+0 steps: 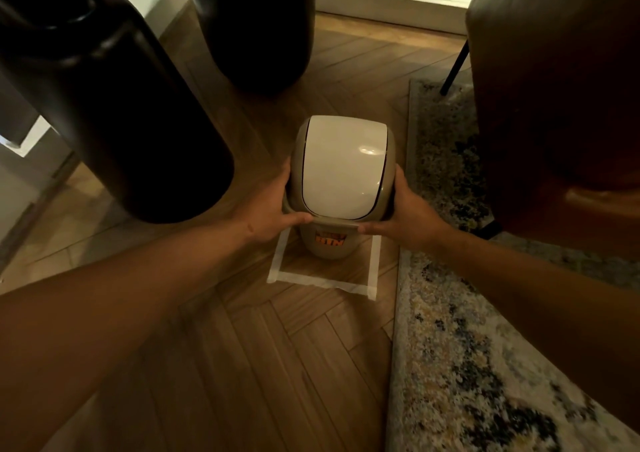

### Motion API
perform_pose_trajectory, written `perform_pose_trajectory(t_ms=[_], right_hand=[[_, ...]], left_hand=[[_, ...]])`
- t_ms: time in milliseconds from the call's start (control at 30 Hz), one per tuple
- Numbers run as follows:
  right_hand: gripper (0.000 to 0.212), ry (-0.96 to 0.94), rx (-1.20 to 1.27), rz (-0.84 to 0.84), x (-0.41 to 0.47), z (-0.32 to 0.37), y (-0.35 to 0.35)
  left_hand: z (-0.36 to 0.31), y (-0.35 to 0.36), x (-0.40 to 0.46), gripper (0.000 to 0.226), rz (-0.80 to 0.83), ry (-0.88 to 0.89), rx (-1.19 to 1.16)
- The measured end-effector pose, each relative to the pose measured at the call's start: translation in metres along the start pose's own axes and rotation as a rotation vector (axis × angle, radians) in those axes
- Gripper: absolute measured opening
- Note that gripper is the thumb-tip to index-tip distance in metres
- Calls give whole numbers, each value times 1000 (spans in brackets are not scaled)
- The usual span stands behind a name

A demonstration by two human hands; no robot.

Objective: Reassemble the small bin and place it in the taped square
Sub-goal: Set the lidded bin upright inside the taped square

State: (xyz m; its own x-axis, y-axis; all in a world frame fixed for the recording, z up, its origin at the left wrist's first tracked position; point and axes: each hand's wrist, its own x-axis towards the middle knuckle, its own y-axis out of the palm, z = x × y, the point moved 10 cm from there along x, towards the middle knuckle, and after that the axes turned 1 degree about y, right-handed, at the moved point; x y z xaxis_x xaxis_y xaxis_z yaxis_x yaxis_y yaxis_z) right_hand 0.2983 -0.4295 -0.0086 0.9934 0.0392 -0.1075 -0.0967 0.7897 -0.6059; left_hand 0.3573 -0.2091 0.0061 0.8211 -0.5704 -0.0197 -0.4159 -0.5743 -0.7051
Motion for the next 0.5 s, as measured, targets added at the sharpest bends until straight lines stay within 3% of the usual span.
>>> perform_pose_trajectory(t_ms=[500], right_hand=[[137, 14, 16, -34, -5, 5, 0]], left_hand=[[5, -1, 3, 120, 6, -29, 13]])
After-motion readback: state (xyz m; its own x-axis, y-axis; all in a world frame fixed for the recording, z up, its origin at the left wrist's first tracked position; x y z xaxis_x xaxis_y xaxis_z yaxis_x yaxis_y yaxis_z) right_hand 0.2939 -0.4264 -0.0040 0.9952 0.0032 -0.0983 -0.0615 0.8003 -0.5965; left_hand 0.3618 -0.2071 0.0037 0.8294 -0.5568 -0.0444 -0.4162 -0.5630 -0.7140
